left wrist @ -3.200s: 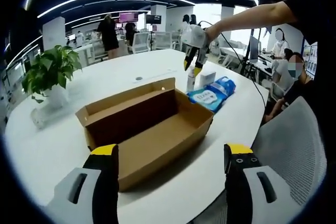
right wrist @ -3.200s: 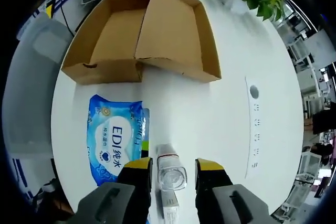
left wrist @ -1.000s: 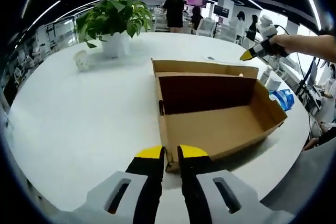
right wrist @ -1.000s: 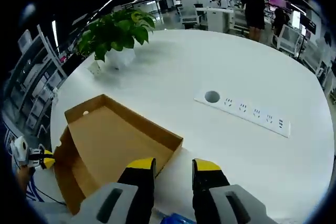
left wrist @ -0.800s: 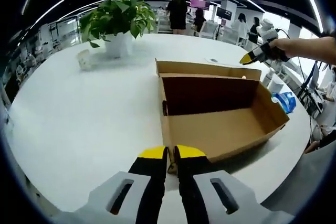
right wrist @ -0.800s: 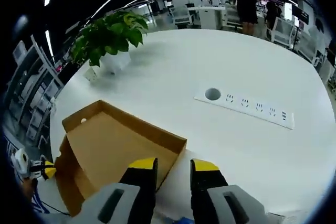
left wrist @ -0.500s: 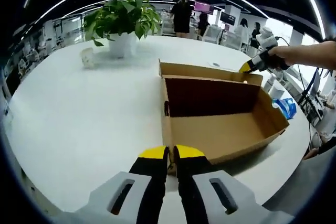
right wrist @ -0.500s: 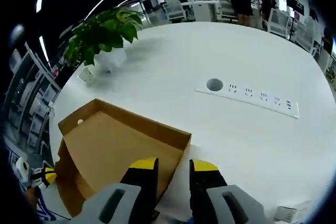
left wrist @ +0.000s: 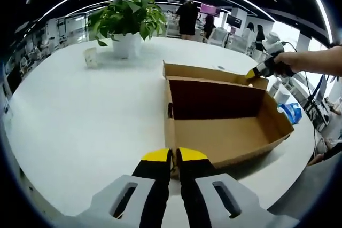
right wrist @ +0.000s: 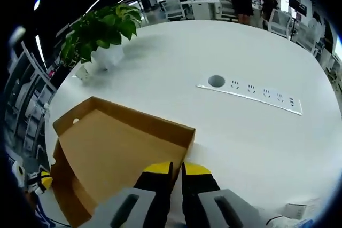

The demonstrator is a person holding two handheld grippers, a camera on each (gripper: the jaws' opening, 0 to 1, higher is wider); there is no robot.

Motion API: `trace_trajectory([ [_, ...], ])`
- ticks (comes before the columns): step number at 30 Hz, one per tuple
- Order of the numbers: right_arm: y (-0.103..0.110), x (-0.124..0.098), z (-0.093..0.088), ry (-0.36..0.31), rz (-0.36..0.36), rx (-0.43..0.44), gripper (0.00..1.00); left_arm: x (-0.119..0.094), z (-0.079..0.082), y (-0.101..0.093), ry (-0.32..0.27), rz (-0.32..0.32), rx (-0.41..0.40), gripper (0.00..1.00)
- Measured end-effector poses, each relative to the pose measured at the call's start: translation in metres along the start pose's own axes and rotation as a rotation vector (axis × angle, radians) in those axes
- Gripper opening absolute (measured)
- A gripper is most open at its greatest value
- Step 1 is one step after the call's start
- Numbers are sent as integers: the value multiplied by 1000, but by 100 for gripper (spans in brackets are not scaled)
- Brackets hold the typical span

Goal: Operate the shoe box by opening the lid, removing the specified soft item, and placing it in the target area until the item is outside and the box remains undamaged.

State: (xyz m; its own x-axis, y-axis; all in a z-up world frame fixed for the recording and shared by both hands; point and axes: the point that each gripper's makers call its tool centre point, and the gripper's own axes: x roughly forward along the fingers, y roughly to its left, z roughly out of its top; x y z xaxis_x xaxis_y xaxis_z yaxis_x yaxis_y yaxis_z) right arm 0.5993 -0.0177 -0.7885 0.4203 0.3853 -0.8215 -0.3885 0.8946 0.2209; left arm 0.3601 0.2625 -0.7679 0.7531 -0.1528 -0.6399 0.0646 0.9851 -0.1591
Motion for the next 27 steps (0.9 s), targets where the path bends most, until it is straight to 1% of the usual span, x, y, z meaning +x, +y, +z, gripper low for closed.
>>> trace_trajectory([
  [2,1,-2,1,-12,-4,-1,0,0,0,0,-1,-2,-9,2],
  [4,3,-4,3,-32,-5,-20,0,0,0,0,-1,-2,-14,2],
  [8,6,-11,3,-48,-3,-55,0,0,-1,-1,-1,-3,-16,2],
  [12,7,-17,4,-60,0,-59,0,0,-1,-1,0,-4,-23,2],
  [21,10,-24,14,-104,12,-121,0,0,-1,-1,7,-3,-26,2],
  [27,13,-34,21,-142,27,-128,0,0,-1,-1,11,-4,-29,2],
])
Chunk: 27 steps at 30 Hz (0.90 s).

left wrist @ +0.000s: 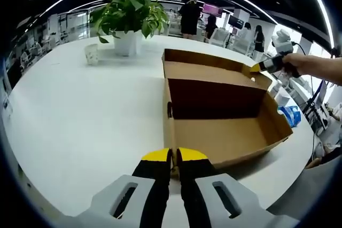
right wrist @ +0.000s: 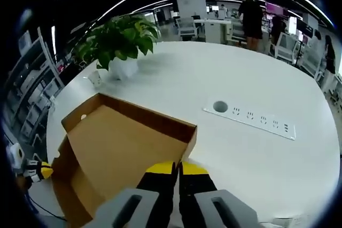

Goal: Operate the shoe box by opening the lid, removing the specified soft item, and placing it in the target area until the item is outside and the box remains undamaged.

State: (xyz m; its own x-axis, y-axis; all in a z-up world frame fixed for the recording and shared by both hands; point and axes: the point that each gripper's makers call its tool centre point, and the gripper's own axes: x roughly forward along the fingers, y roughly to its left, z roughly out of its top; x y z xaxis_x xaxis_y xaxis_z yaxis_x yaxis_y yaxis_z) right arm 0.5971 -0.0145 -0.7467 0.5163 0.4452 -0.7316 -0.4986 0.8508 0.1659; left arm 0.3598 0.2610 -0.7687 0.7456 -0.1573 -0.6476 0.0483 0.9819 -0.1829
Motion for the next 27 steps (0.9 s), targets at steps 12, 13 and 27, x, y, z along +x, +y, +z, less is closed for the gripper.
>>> trace_trajectory([
  [12,3,-15,6,-50,17,30,0,-1,0,0,8,7,4,2],
  [13,3,-15,8,-58,21,31,0,0,0,0,8,7,2,2],
  [27,11,-32,13,-114,37,13,0,-1,0,0,10,4,-8,2],
])
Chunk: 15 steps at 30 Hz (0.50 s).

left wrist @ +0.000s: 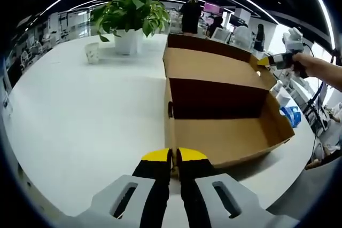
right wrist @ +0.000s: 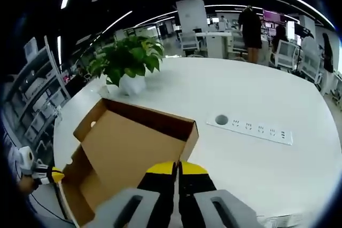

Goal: Operate the shoe box by opening the lid, removing the specified soft item, and placing it in the target area until the item is outside and the box remains undamaged.

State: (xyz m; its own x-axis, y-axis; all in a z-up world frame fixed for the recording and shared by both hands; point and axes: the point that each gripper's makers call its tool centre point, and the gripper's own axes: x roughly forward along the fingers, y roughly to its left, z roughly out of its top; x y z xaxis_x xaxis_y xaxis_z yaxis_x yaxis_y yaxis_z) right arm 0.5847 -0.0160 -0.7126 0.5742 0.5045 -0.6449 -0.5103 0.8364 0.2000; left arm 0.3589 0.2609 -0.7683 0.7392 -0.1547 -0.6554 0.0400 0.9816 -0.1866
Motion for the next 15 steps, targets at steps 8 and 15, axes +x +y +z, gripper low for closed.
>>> trace_trajectory([
  [8,3,-8,2,-27,12,-2,0,1,0,-1,1,-2,3,2],
  [15,5,-15,2,-46,9,-26,0,2,1,1,-4,-3,6,2],
])
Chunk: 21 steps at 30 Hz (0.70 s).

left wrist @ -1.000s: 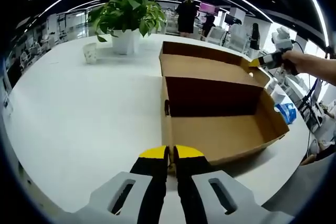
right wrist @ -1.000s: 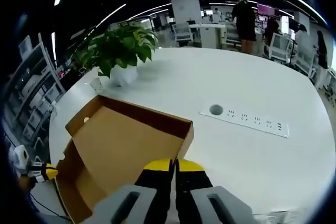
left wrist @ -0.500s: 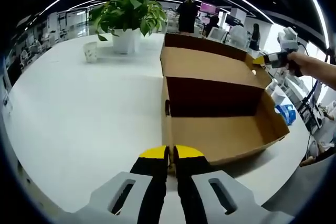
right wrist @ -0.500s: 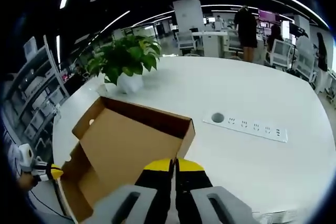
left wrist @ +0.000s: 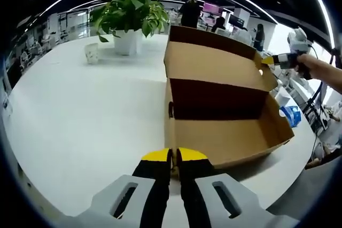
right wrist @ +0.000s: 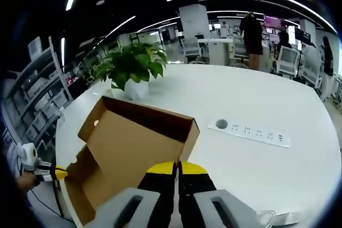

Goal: Operate the shoe box by opening the lid, removing the specified soft item, and placing it in the target area until the item is outside and the box remains undamaged.

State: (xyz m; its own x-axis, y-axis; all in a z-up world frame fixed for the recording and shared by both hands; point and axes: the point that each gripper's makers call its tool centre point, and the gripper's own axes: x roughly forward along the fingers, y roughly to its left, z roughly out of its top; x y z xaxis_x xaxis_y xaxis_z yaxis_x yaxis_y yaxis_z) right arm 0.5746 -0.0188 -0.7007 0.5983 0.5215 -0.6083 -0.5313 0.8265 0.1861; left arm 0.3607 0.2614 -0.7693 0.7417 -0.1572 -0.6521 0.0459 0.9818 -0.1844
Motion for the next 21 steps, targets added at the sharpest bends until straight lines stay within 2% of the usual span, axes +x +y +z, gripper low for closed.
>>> trace_trajectory([
  [12,6,-17,1,-50,14,-6,0,1,1,1,-7,0,-5,2],
  [18,25,-42,-3,-96,30,-52,0,1,1,2,-7,2,-5,2],
  [21,29,-48,-4,-111,33,-74,0,0,0,1,-11,3,-6,2],
])
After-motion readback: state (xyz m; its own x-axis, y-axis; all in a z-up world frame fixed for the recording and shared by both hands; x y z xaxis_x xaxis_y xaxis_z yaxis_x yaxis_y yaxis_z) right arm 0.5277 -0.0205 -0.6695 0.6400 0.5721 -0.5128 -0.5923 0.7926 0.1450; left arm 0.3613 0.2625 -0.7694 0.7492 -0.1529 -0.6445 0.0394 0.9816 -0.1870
